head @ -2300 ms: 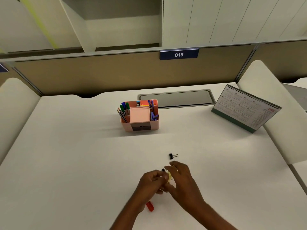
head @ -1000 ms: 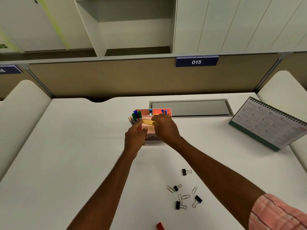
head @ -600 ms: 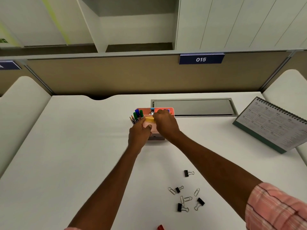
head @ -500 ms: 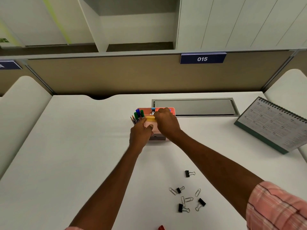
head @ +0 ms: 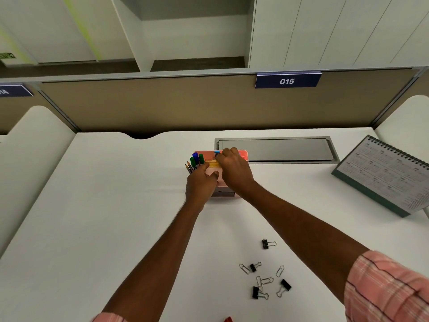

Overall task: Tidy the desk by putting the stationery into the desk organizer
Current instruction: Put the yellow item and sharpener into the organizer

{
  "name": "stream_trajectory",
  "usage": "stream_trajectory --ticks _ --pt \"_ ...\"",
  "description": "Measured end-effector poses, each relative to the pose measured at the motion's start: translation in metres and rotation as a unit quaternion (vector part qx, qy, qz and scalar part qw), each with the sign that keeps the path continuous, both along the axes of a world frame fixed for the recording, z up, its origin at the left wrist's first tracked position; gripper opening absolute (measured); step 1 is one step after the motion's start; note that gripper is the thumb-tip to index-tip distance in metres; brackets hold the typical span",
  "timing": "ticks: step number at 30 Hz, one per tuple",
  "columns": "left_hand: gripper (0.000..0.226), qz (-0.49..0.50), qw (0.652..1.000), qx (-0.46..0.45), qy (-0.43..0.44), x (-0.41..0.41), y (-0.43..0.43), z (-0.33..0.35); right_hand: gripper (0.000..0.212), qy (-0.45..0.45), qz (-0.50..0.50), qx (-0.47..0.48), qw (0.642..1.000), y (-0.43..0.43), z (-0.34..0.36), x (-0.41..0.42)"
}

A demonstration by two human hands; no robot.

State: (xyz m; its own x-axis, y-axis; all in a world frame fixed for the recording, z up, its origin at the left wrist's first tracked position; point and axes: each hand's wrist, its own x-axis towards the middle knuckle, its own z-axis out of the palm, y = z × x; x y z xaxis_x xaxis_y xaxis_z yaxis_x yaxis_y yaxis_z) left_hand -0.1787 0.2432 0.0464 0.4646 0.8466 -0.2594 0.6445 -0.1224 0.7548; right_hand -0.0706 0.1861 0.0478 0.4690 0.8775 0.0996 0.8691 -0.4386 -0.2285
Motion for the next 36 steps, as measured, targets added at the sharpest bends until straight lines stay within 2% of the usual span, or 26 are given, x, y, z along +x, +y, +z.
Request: stream_trajectory --ticks 10,14,17,23,25,31,36 --pt "0.049 0.019 0.998 -0.015 -0.052 -0.017 -0.015 0.001 0.043 0.008 0.001 0.097 0.995 -0.023 0.001 -0.01" --pt "0.043 -0.007 0.998 -0.017 -0.066 -0.032 -0.038 0.005 0.035 0.062 0.008 0.139 0.988 -0.049 0.002 -0.028" --pt "0.038 -0.022 0.996 -0.047 -0.071 -0.047 -0.064 0.011 0.04 0.112 0.016 0.123 0.986 -0.072 -0.001 -0.044" --pt "0.034 -0.056 0.99 -0.117 -0.046 -0.097 -0.124 0.002 0.03 0.168 0.013 0.124 0.978 -0.141 -0.025 -0.078" --pt "0.039 -0.094 0.987 -0.13 -0.021 -0.124 -0.148 -0.008 0.026 0.188 0.006 0.119 0.975 -0.17 -0.04 -0.09" --pt "0.042 -0.181 0.969 -0.106 0.132 -0.192 -0.203 -0.043 0.02 0.256 -0.02 0.053 0.965 -0.243 -0.073 -0.122" --pt "0.058 -0.205 0.962 -0.061 0.169 -0.224 -0.227 -0.059 0.02 0.284 -0.067 0.034 0.956 -0.282 -0.078 -0.127"
